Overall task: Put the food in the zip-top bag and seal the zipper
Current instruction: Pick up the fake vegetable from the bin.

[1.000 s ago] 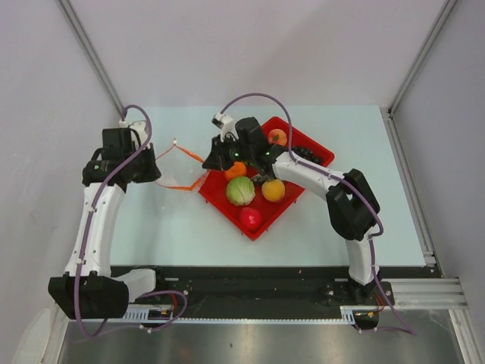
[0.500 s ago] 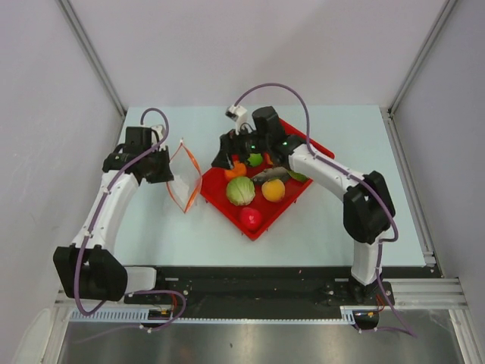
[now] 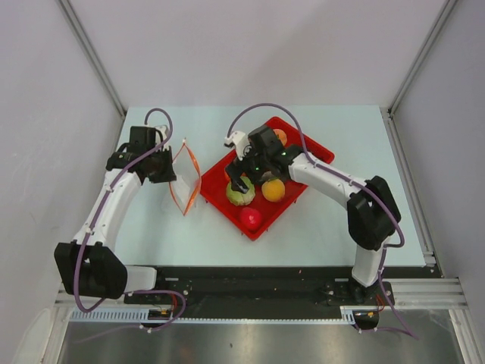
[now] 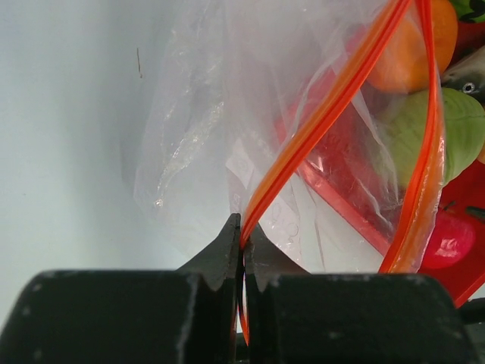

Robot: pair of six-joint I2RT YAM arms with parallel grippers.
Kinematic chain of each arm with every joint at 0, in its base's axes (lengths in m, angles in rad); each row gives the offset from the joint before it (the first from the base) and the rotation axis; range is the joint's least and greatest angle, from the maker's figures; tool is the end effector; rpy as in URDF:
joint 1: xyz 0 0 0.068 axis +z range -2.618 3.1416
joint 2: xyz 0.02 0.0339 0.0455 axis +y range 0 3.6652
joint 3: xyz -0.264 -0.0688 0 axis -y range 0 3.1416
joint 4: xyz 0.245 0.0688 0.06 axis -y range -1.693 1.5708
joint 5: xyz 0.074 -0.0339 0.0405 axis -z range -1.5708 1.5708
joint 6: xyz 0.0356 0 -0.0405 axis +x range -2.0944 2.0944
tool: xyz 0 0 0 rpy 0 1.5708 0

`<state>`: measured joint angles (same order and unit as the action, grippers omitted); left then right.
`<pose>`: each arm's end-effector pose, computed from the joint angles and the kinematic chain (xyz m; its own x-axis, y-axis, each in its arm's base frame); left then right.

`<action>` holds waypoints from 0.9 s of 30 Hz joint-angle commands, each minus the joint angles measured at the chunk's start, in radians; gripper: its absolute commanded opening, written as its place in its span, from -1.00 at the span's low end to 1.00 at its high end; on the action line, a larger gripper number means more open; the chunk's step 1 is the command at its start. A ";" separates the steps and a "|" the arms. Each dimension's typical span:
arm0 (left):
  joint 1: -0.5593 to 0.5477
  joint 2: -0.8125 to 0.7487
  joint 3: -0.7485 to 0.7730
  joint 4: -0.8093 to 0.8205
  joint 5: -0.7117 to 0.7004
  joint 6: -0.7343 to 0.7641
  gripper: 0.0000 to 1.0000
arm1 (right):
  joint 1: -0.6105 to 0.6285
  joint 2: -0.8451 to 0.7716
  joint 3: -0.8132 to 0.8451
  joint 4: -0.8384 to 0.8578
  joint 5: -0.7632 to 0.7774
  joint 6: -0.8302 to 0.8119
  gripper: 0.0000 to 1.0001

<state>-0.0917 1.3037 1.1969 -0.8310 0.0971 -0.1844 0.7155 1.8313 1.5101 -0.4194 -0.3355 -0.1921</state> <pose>0.2636 -0.0277 0.3135 -0.8164 -0.1082 -0.5672 -0.0015 0.9827 -0.1853 0.3084 0.2836 0.2756 -0.3466 -0.5401 -0.7669 -0.8853 0.4586 0.0772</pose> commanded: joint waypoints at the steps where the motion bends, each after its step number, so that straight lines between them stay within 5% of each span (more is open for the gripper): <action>1: -0.008 0.006 0.007 0.030 -0.004 -0.018 -0.85 | 0.045 0.051 -0.008 -0.018 0.124 -0.073 0.99; 18: -0.008 0.009 0.000 0.035 0.016 -0.009 -0.79 | 0.078 0.181 -0.019 0.013 0.259 -0.158 0.90; 22: -0.008 0.012 0.000 0.033 0.030 -0.009 -0.90 | 0.071 0.146 -0.019 -0.016 0.214 -0.158 0.09; 23: -0.008 0.011 0.000 0.030 0.038 -0.007 -0.92 | 0.071 0.132 -0.019 -0.028 0.204 -0.155 -0.32; 27: -0.008 0.011 -0.002 0.030 0.052 -0.009 -0.95 | 0.050 0.070 -0.016 -0.042 0.161 -0.127 -1.00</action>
<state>-0.0917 1.3148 1.1969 -0.8238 0.1165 -0.1837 0.7879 1.9732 1.4986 -0.3767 -0.1295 -0.3420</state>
